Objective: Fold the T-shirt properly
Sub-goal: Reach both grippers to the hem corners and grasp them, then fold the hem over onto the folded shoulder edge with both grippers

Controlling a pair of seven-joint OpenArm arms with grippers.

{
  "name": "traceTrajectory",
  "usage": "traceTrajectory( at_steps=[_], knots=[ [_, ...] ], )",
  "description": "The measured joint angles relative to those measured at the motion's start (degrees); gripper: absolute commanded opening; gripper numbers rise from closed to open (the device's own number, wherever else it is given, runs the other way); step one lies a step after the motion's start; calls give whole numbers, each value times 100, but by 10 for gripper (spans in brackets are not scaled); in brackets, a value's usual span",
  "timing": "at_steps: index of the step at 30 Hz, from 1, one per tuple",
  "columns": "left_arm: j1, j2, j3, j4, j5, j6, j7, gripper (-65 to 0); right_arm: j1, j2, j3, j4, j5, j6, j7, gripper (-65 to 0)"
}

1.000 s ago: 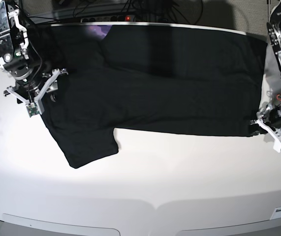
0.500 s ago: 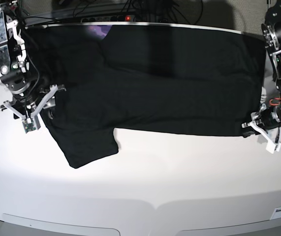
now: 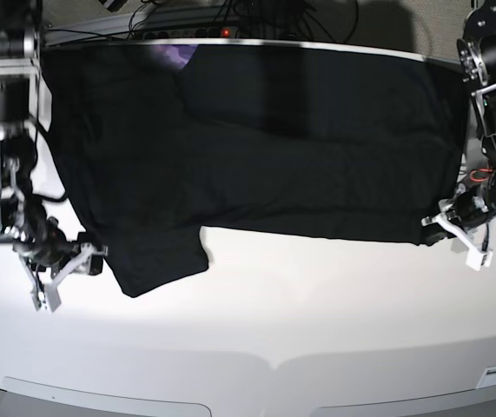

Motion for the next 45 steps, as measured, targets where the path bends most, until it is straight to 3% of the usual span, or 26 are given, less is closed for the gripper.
traceTrajectory(
  at_steps=[4, 11, 15, 19, 22, 27, 30, 35, 42, 45],
  knots=[
    [4, 109, -2, 2, -13, 15, -76, -650, 920, -181, -4, -1043, 57, 474, -651, -335],
    [2, 210, -2, 2, -39, 13, -83, -650, 1738, -190, -4, -3027, -46, 935, -568, -335],
    [4, 210, -2, 2, -37, 11, -101, -650, 1858, -192, -256, -3600, -522, 979, -177, -335],
    [4, 210, -2, 2, -35, 11, -133, -650, 1856, -212, -787, -3652, -595, 979, -90, -335],
    [4, 210, -2, 2, -17, 13, -140, -650, 1873, -356, -1130, -3652, -597, 979, -11, -335],
    [4, 210, -2, 0, -15, 11, -160, -650, 1891, -597, -1364, -3646, -1241, 887, 195, -336],
    [7, 210, -2, 0, -15, 11, -160, -650, 1893, -671, -1364, -3646, -1325, 866, 229, -409],
    [7, 210, -2, 0, -13, 13, -160, -650, 1888, -654, -1364, -3646, -1318, 844, 249, -650],
    [7, 208, 0, 0, -15, 13, -195, -650, 1915, -452, -1368, -3648, -1307, 857, 330, -650],
    [20, 203, 0, 2, -173, 15, -227, -650, 2068, -330, -1368, -3620, -984, 1320, -79, -650]
  ],
)
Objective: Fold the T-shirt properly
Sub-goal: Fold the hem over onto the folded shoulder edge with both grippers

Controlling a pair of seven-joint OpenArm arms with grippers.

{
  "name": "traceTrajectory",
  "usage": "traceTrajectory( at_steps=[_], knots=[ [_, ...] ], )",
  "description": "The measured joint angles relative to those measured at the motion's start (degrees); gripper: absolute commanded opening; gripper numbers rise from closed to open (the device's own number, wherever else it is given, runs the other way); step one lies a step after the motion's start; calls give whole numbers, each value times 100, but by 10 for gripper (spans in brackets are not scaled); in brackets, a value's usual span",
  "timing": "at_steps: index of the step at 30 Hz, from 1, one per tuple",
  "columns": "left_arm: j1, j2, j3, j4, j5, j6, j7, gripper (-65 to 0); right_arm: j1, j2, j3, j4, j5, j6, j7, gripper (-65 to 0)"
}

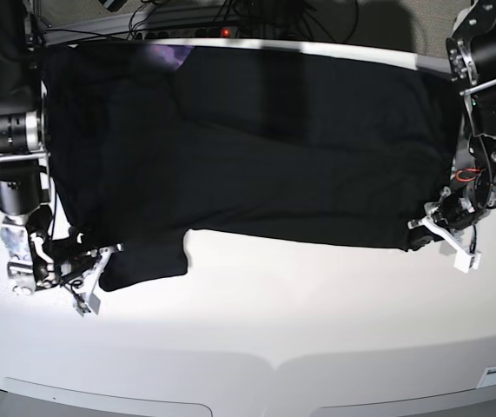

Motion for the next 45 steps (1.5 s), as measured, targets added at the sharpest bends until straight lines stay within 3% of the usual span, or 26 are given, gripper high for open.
traceTrajectory(
  at_steps=[2, 7, 10, 13, 16, 20, 26, 30, 40, 45],
  knots=[
    [17, -13, 0, 42, -61, 26, 44, -650, 22, 59, 0, 208, 540, 149, -317, -650],
    [105, -11, 20, 466, -238, 61, 614, -650, -170, 85, -2, 1008, 1233, 240, -1086, -650],
    [363, -11, 20, 1056, -503, 61, 741, -650, -568, 203, -24, 1818, 1613, 260, -1231, -650],
    [763, -28, 0, 1825, -629, 105, 739, -650, -1145, 511, -35, 2857, 2048, 59, -1388, -650],
    [1200, -59, 2, 2614, -597, 389, 756, -650, -1788, 896, 42, 3912, 2221, -181, -1464, -650],
    [1740, -109, 7, 3598, -629, 669, 756, -650, -2675, 973, 802, 4962, 2245, -221, -1646, -650],
    [2520, -254, 24, 4621, -1008, 828, 758, -650, -3897, 988, 2186, 6011, 2750, -216, -1858, -650],
    [2929, -345, 22, 5047, -1147, 881, 831, -650, -4693, 957, 2833, 6371, 3132, -48, -1980, -650],
    [3845, -393, -79, 5364, -1534, 876, 855, -650, -5910, 951, 4164, 6572, 3827, 133, -2065, -650],
    [4138, -393, -111, 5370, -1517, 881, 820, -650, -6330, 944, 4280, 6572, 3847, 223, -2068, -650]
  ],
)
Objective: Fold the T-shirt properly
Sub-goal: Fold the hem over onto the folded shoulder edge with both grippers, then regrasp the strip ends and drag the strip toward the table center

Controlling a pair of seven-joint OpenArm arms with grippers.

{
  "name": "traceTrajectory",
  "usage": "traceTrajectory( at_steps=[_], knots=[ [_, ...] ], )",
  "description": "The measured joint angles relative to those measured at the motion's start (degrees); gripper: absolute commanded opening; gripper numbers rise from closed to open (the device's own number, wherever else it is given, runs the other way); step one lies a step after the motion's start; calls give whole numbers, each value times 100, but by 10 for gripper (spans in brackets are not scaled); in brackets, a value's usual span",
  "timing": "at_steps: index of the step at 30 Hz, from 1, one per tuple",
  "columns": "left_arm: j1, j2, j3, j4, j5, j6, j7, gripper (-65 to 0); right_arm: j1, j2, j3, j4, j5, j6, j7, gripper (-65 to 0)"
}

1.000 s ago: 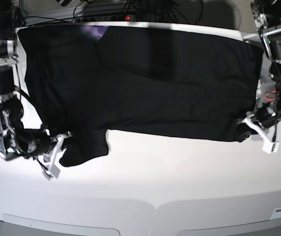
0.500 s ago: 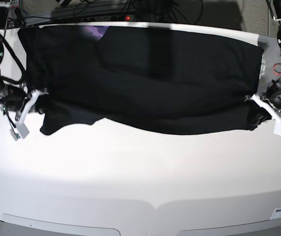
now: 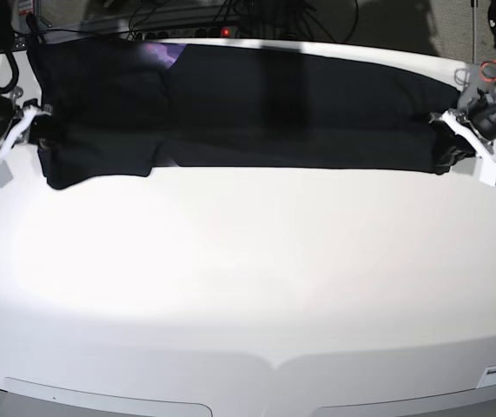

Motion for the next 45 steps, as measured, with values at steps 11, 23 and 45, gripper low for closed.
traceTrajectory(
  at_steps=[11, 23, 45],
  knots=[
    [243, 0, -4, 7, 234, 0, -72, -650, -686, -422, 9, 2, -345, 17, 173, -650],
    [256, -9, -4, 7, 605, 4, -74, -427, -614, -619, 4, -9, -1432, 17, 496, -458],
    [140, -573, -20, -1445, -883, -658, 15, -320, 435, -616, 4, -11, -1335, 17, 487, -415]
  ],
)
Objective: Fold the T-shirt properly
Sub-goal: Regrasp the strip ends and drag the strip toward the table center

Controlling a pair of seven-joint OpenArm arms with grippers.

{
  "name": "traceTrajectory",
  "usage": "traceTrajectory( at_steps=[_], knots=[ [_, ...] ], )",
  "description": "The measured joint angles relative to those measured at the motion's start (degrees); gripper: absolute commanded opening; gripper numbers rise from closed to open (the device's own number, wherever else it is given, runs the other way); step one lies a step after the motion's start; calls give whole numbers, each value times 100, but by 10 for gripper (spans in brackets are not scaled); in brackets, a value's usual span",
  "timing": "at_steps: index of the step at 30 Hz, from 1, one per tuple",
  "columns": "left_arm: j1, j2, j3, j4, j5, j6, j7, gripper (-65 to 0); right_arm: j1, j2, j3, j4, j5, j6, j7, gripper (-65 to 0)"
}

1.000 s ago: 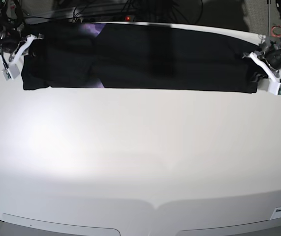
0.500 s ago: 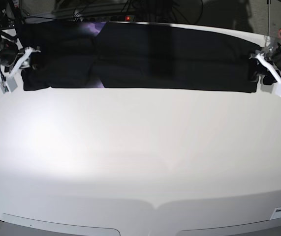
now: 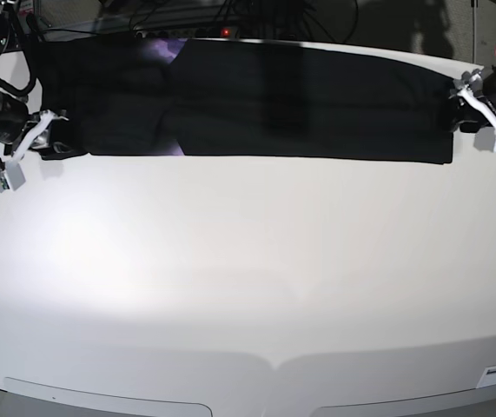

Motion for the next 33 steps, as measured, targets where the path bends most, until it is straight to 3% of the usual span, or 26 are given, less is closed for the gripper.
traceTrajectory(
  at_steps=[1, 4, 7, 9, 12, 19, 22, 29, 33],
  knots=[
    [-59, -2, -4, -144, -304, -179, 199, -320, 0, 0, 0, 0, 2, 0, 59, -415],
    [-179, -2, -13, -481, -1088, -225, 588, -320, 0, -2, 0, 2, 11, 0, 267, -415],
    [-184, 2, -20, -551, -1329, -229, 734, -356, 15, -2, 0, 2, 94, 0, 271, -415],
    [-184, 2, -20, -551, -1300, -225, 769, -442, 20, -2, 0, 0, 236, -2, 273, -415],
    [-175, 15, -17, -564, -1239, -216, 826, -650, 70, -2, 0, 2, 358, 0, 269, -415],
    [-157, 15, 7, -577, -1169, -175, 186, -650, 94, -2, -2, 0, 664, -2, 227, -415],
    [-350, -26, 7, -584, -723, -138, 24, -650, 94, 0, -153, 2, 1021, 0, 173, -415],
    [-831, -455, 11, -588, 229, 981, -402, -650, 94, 4, -1032, 0, 1152, 0, 352, -415],
    [-903, -785, 11, -588, 282, 1235, -374, -650, 138, -4, -1589, 0, 905, 0, 704, -415]
  ],
)
